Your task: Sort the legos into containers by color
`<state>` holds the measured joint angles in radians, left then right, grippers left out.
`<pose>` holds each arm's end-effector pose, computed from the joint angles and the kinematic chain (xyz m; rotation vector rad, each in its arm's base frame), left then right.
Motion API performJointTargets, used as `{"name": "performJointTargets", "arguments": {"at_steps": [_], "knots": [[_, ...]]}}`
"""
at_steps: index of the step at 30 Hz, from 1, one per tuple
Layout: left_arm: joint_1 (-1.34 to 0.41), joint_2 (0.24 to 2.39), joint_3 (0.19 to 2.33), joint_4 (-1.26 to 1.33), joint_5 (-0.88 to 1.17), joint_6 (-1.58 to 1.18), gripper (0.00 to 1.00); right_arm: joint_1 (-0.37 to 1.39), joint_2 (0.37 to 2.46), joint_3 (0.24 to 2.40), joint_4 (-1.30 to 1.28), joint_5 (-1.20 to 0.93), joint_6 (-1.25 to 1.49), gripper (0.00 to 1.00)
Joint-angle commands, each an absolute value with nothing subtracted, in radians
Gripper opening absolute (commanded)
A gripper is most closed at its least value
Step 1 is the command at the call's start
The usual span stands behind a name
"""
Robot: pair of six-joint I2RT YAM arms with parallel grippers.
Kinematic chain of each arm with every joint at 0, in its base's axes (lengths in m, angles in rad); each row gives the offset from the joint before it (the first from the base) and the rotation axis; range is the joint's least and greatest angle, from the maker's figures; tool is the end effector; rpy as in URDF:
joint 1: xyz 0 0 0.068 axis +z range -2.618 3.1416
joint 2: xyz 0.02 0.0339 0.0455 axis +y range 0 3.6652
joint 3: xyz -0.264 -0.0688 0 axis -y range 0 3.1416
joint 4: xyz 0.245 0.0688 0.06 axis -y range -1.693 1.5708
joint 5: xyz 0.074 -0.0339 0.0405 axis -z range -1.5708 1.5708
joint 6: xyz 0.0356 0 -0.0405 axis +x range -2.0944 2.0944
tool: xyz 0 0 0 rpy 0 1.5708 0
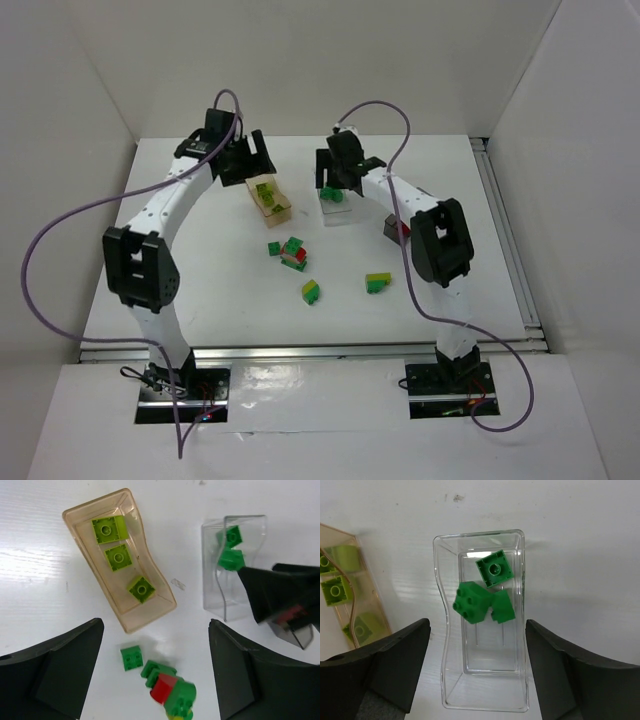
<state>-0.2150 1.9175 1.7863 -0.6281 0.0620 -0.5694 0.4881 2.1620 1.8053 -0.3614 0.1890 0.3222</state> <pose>0.4293 -0.0960 0.3138 -0.3874 2.3430 -0.4580 0.4445 0.2284 0.2317 -0.0911 2.2804 0.2096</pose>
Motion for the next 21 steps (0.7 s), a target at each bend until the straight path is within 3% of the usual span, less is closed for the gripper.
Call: {"name": "performJointTargets", "arguments": {"at_steps": [1, 8, 11, 14, 15, 17, 19, 21], "knots": [[-0.213, 1.764, 1.706, -0.612, 0.048, -0.543, 0.94, 0.485, 2.021, 1.792, -0.362, 0.251, 0.313, 0.84], [-0.314, 1.649, 1.533, -0.601, -0.034, -0.552, 0.90, 0.494, 1.606, 1.303, -0.318, 0.313, 0.388, 0.61], [-0.339, 1.603, 1.497, -0.601, -0.064, -0.543, 0.88, 0.531, 1.437, 1.077, -0.347, 0.240, 0.417, 0.59], [-0.363, 1.583, 1.465, -0.601, -0.103, -0.534, 0.87, 0.660, 1.330, 0.916, -0.324, 0.091, 0.408, 0.70], [-0.364, 1.574, 1.453, -0.601, -0.126, -0.543, 0.87, 0.704, 1.319, 0.891, -0.312, 0.046, 0.399, 0.80], [-0.364, 1.574, 1.453, -0.601, -0.126, -0.543, 0.87, 0.829, 1.319, 0.862, -0.296, 0.023, 0.390, 0.91], [-0.364, 1.574, 1.453, -0.611, -0.137, -0.563, 0.87, 0.905, 1.347, 0.862, -0.285, 0.037, 0.359, 0.99], [-0.364, 1.574, 1.453, -0.611, -0.158, -0.563, 0.87, 0.980, 1.417, 0.897, -0.285, 0.058, 0.332, 1.00]]}}
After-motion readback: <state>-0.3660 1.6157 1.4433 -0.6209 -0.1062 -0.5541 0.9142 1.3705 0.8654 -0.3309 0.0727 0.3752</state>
